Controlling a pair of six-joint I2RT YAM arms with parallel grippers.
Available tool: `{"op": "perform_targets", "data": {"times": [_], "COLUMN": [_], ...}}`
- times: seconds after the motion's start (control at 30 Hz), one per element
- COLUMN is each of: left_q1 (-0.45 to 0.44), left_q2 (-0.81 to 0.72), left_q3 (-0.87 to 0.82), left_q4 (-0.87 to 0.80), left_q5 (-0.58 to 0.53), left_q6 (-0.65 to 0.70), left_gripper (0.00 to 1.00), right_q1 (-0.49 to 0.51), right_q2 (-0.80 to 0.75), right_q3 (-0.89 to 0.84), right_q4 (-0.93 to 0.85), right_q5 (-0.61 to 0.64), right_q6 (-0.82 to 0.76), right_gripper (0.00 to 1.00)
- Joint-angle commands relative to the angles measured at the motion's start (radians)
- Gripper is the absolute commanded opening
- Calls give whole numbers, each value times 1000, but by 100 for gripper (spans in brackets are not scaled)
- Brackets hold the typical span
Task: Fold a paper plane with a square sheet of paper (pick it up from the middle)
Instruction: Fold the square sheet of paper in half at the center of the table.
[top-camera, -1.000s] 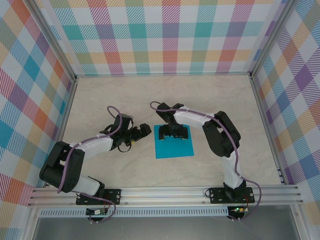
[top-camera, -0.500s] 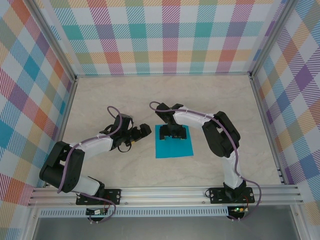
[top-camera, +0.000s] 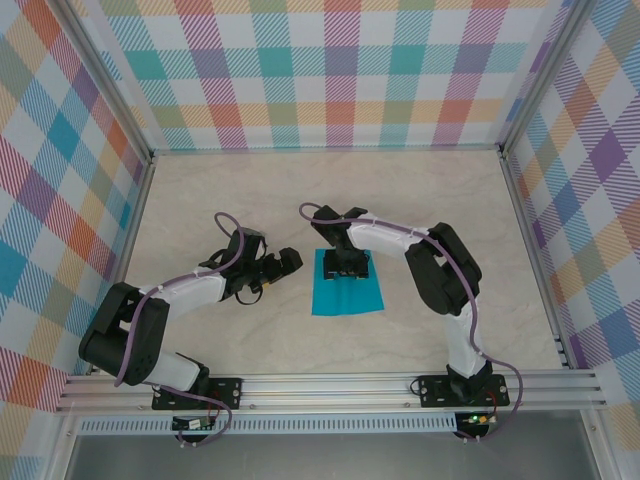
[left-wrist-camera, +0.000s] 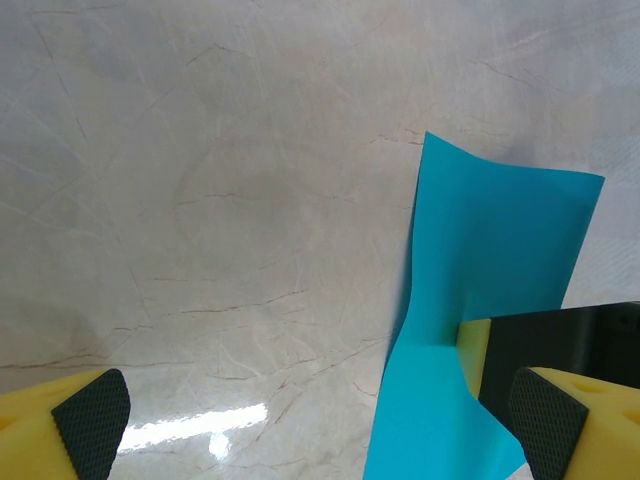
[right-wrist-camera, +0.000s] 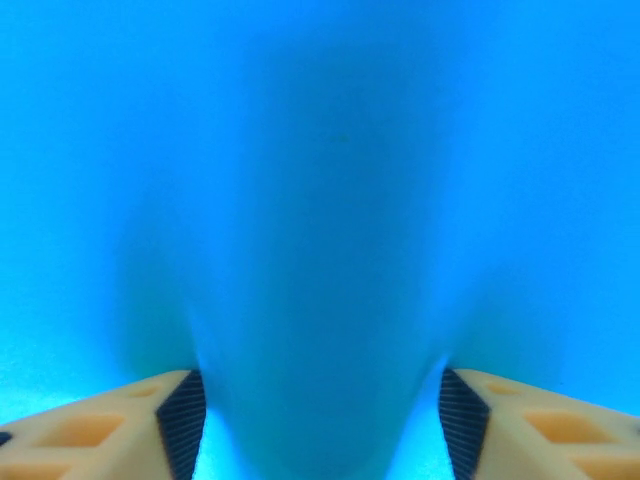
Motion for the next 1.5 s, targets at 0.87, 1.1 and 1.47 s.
{"op": "perform_targets", "data": {"times": [0.87,1.1,1.47], "left_q1": [6,8,-7], "left_q2": [-143,-121,-40], "left_q3": [12,42,44], "left_q4": [32,-23,-1], "left_q5": [64,83,123], "left_q6": [-118,-80,-65], "left_gripper": [100,100,95], "right_q1": [-188,-219,-227], "right_q2": [-304,-175,-137], "right_q3": [-282,-250,-221], "right_q4": [650,514,364], "right_q5": [-766,-760,-632], "right_q6": [197,56,-35], "right_gripper": [40,43,58]}}
